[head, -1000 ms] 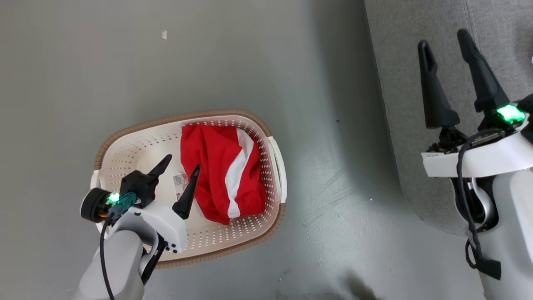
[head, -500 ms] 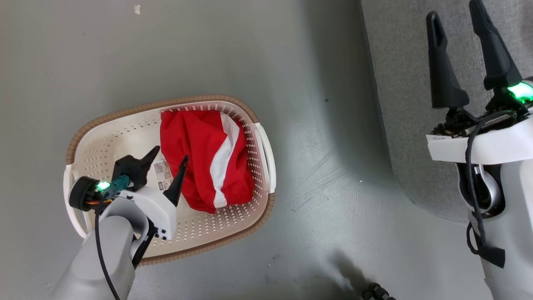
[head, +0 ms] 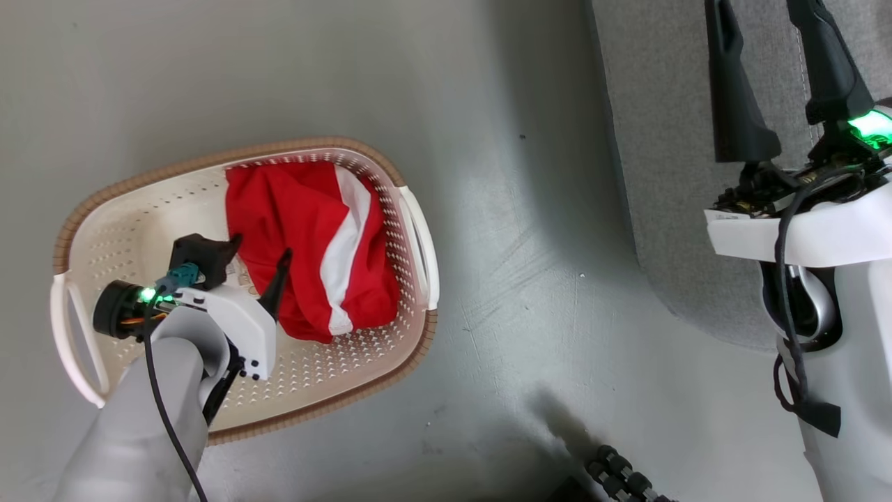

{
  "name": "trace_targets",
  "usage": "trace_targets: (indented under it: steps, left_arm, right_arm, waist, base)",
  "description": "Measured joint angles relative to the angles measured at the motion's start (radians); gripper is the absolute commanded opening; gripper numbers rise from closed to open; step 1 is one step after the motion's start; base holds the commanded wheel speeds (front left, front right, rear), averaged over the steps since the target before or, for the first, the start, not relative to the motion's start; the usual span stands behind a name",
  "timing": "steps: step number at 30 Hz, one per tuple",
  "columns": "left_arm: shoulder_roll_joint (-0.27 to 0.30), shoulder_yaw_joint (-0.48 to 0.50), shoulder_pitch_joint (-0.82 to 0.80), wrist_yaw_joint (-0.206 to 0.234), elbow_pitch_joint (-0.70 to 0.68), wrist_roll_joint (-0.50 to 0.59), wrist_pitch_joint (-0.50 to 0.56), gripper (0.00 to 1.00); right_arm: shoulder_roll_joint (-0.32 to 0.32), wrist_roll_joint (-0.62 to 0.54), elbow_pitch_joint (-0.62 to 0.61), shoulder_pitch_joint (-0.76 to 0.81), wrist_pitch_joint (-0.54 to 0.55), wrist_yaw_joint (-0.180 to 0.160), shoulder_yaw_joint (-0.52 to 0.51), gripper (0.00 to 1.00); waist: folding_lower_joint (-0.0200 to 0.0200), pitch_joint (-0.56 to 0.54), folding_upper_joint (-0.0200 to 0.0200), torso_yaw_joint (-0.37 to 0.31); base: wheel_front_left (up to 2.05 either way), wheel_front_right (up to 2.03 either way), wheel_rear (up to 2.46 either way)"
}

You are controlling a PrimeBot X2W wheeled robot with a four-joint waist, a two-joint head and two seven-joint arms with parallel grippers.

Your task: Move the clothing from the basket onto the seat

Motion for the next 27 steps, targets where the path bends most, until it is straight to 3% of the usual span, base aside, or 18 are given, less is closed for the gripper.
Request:
trace_targets:
  steps: [27]
  left_arm:
    - [0.034, -0.107, -0.136, 0.0, 0.115, -0.052, 0.111, 1.0]
  right_arm:
    - [0.038, 0.012, -0.011, -0.079, 0.0, 0.0, 0.065, 1.0]
  waist:
    - [0.0, 0.119, 0.0, -0.095]
  base:
    - [0.0, 0.0, 0.0]
